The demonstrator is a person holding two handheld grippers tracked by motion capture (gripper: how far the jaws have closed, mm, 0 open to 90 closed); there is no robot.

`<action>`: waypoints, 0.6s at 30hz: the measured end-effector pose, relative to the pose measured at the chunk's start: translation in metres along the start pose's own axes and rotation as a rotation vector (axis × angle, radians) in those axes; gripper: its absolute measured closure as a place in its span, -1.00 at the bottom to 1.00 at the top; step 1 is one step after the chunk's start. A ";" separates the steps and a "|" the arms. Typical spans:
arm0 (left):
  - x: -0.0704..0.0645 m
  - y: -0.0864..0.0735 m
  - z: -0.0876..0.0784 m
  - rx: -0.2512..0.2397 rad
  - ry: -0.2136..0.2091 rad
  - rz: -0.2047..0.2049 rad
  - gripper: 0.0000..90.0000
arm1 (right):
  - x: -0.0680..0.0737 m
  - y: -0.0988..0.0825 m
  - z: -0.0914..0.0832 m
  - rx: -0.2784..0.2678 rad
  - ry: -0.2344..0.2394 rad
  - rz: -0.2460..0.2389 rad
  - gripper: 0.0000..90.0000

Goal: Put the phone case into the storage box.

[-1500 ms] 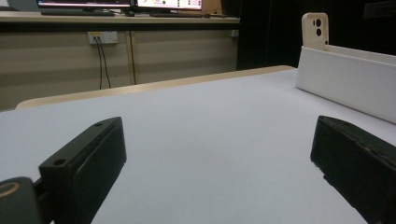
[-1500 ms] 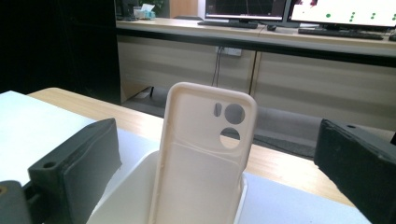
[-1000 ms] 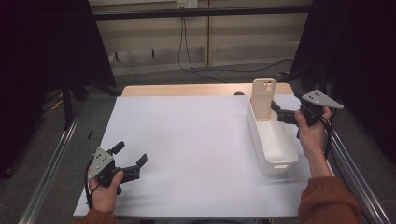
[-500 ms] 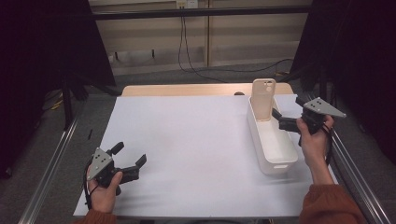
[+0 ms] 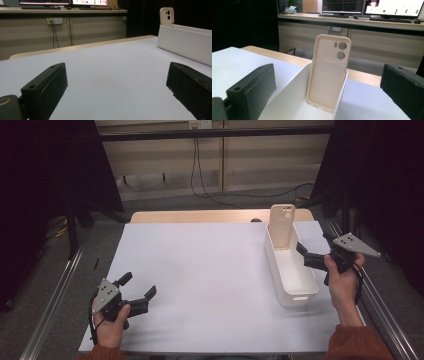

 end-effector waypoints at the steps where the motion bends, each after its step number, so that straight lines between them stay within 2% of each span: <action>1: 0.000 0.000 0.000 -0.003 -0.001 0.000 -0.92 | 0.001 0.000 -0.002 -0.002 -0.004 0.002 -1.00; 8: -0.001 0.000 -0.001 -0.006 0.000 -0.007 -0.92 | 0.006 -0.002 -0.018 -0.008 -0.007 0.005 -1.00; 18: -0.001 0.000 -0.002 0.002 0.005 0.006 -0.92 | 0.015 -0.004 -0.037 -0.016 -0.003 0.003 -1.00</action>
Point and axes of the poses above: each handheld gripper's, and its own axes: z roughly forward along the jaws, y roughly out of its top, x roughly to its left, the point moved 10 cm from there along z, roughly forward along the jaws, and after that the axes turned 5 degrees about -x, right-handed, at the moved point
